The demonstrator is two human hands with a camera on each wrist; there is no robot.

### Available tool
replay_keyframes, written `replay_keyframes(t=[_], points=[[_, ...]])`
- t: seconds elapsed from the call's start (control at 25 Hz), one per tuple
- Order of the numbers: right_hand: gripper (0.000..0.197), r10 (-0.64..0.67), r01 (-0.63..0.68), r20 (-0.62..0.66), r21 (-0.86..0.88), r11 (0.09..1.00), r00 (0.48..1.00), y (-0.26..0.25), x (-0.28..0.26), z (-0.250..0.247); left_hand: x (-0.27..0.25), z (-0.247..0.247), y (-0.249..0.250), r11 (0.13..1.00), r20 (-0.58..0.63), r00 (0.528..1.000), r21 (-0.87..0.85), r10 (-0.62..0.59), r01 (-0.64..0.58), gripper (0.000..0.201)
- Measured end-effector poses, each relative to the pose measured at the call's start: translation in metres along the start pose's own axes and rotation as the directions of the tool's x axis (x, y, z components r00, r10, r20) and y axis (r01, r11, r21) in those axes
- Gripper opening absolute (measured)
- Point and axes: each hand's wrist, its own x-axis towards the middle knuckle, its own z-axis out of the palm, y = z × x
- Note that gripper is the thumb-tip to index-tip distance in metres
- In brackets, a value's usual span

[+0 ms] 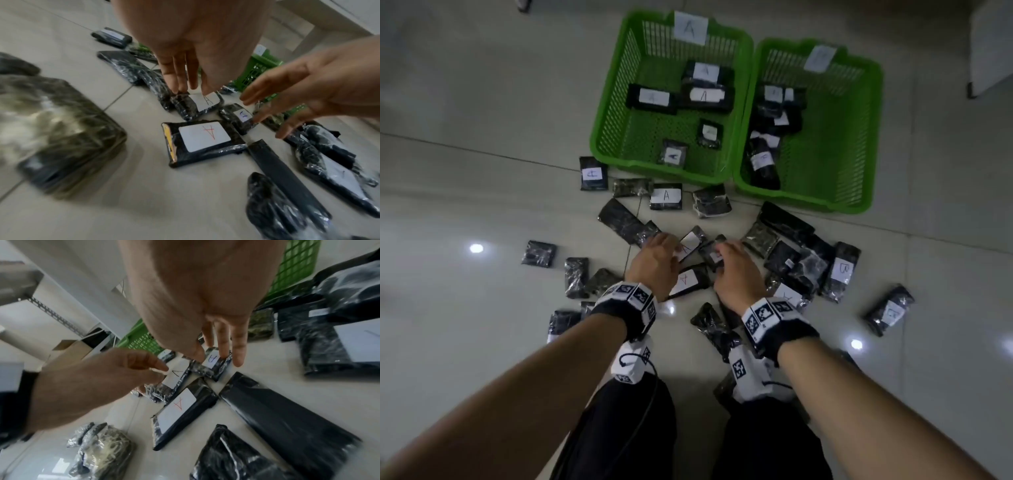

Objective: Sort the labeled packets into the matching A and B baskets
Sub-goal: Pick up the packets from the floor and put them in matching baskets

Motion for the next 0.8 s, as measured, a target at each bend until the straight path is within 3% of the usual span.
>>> replay_keyframes(t=[0.16, 0.32, 0.4, 0.52, 0.64, 0.8], points=[[0.074, -0.016, 0.013, -0.018, -0.167, 0.986, 1.0, -0.004, 0.035, 0.01, 0.033, 0.008, 0.006, 0.977, 0.015, 1.0, 0.215, 0.006, -0.009, 0.032], [0.061, 0.1, -0.107, -0.039, -0.228, 0.968, 0.994, 0.0, 0.043, 0.008, 0.025, 0.008, -0.001, 0.981, -0.045, 0.997, 0.181, -0.056, 0.063, 0.024], [0.041, 0.14, -0.146, -0.052, -0.118, 0.982, 0.989, 0.005, 0.046, -0.001, 0.018, 0.001, -0.006, 0.997, -0.091, 0.994, 0.056, -0.054, 0.059, 0.023], [0.018, 0.119, -0.108, -0.049, 0.18, 0.978, 0.992, 0.009, 0.052, -0.026, 0.021, -0.026, -0.009, 0.98, -0.204, 0.979, -0.196, -0.02, -0.021, 0.018], [0.014, 0.137, -0.082, -0.111, 0.399, 0.913, 0.984, -0.008, 0.056, -0.064, 0.048, -0.074, -0.005, 0.955, -0.346, 0.936, -0.294, -0.065, -0.043, 0.018], [0.01, 0.119, 0.022, -0.19, 0.609, 0.793, 0.975, -0.038, 0.074, -0.099, 0.115, -0.129, -0.003, 0.952, -0.406, 0.905, -0.306, -0.126, -0.005, 0.021]])
